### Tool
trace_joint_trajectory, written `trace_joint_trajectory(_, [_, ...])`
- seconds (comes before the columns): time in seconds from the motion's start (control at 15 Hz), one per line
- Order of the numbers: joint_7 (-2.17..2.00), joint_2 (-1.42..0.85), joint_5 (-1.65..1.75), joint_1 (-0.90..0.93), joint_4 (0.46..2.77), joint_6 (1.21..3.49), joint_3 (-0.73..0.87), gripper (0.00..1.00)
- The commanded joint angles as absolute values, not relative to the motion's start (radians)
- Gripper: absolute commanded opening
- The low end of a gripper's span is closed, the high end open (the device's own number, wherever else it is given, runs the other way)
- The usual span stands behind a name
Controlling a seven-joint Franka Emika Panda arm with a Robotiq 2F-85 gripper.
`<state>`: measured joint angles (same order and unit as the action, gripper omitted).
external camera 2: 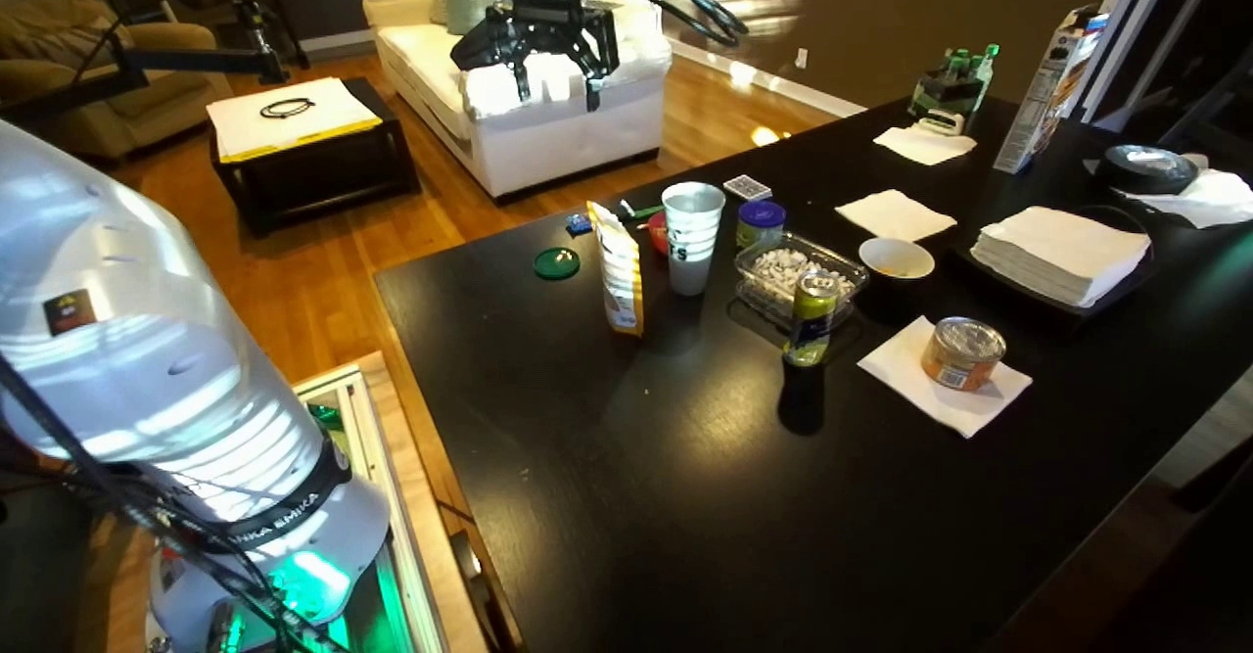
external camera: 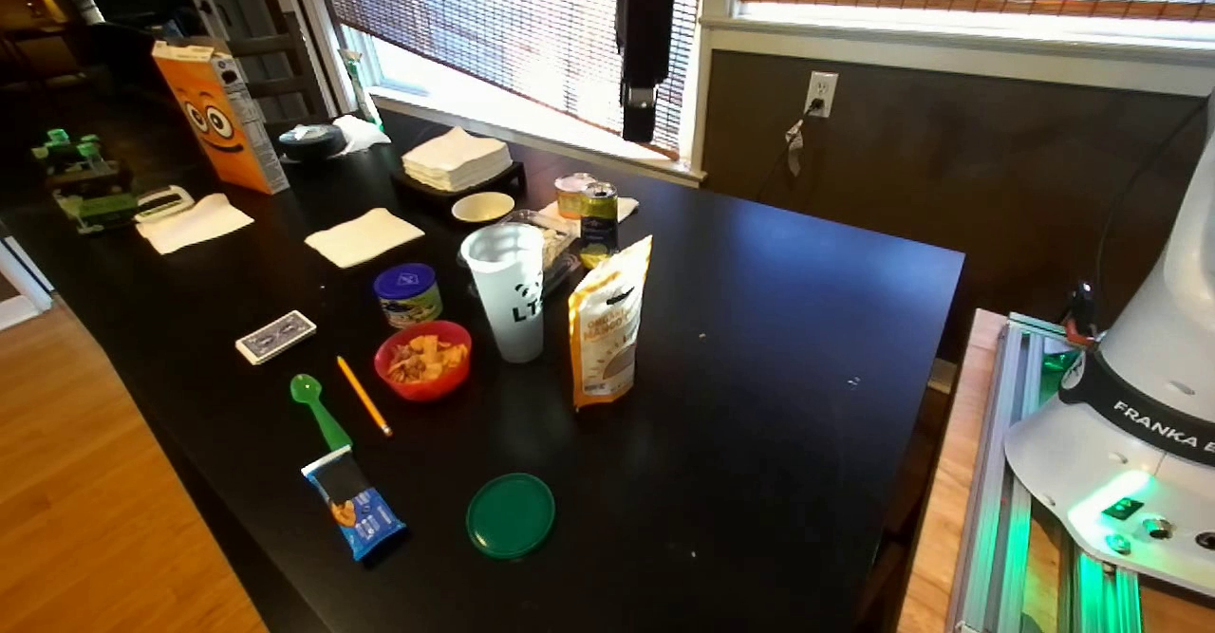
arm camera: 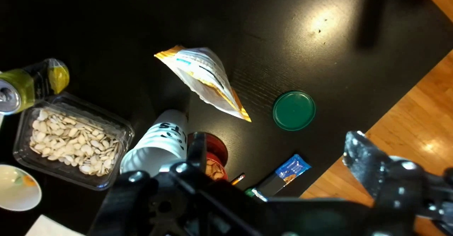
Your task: Put the yellow object inside the white and yellow packet.
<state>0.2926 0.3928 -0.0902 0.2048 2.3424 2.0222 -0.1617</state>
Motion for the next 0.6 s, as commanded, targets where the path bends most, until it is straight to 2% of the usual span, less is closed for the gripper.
trace_joint_trajectory(0.0, [0.162, 0.499, -0.087, 0.215, 2.412, 2.019, -0.178, 1.0])
trace_joint_trajectory(0.53, [0.157, 0.501, -0.085, 0.23, 2.405, 2.019, -0.171, 1.0])
